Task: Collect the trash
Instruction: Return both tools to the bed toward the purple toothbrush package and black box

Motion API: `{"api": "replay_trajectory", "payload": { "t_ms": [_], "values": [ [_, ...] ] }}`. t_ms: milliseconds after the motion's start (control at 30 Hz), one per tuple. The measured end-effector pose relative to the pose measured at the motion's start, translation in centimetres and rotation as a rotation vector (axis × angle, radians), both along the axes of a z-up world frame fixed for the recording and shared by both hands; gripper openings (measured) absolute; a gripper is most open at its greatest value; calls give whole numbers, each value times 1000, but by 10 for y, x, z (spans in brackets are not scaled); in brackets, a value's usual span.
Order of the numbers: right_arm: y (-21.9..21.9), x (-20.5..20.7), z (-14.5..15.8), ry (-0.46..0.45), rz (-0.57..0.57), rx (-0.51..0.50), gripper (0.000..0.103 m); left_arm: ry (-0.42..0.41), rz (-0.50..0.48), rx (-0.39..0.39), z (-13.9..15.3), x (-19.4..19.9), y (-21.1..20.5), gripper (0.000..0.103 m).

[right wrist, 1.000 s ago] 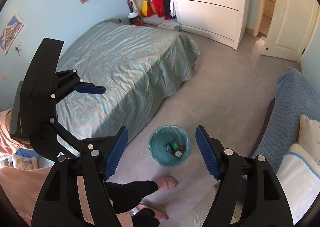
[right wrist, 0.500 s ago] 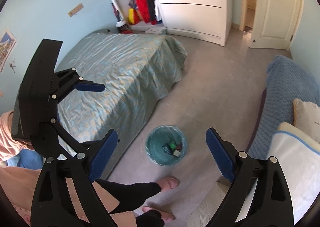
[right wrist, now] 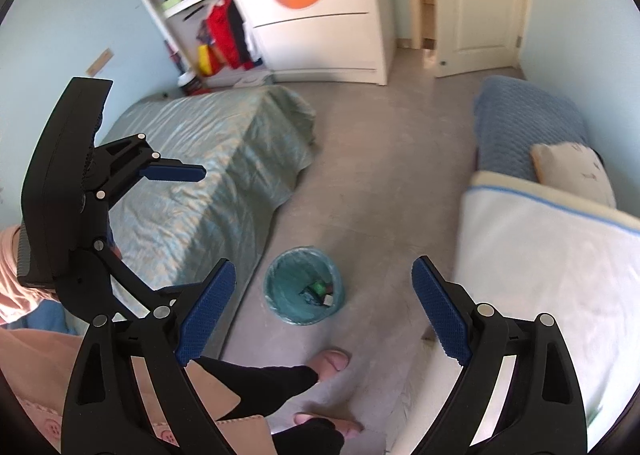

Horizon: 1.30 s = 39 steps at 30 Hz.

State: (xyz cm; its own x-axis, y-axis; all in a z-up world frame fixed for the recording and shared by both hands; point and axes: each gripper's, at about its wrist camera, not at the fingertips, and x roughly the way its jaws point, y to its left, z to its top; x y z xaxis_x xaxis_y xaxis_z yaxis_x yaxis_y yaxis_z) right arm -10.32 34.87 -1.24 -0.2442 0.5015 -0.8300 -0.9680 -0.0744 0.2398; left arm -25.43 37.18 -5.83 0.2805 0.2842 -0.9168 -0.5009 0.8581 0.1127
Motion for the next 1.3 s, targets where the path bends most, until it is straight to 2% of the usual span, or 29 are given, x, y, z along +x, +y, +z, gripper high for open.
{"api": "replay_trajectory", "payload": {
  "t_ms": [233,600,800,1033,1300],
  "values": [
    [-62,45,6,-11,-173,22,89,-16,-182,-11,6,55,-39,96],
    [-182,108,7,-39,-401,22,89,-30,-383,-12,15,137,-117,96],
    [-248,139,4,-75,-511,8,89,-25,-457,-30,14,172,-156,96],
    [-304,169,1,-106,-614,1,89,-10,-524,-43,13,205,-203,96],
    [-347,212,-18,-137,-616,-47,89,4,-525,-93,7,241,-244,96]
  ]
}}
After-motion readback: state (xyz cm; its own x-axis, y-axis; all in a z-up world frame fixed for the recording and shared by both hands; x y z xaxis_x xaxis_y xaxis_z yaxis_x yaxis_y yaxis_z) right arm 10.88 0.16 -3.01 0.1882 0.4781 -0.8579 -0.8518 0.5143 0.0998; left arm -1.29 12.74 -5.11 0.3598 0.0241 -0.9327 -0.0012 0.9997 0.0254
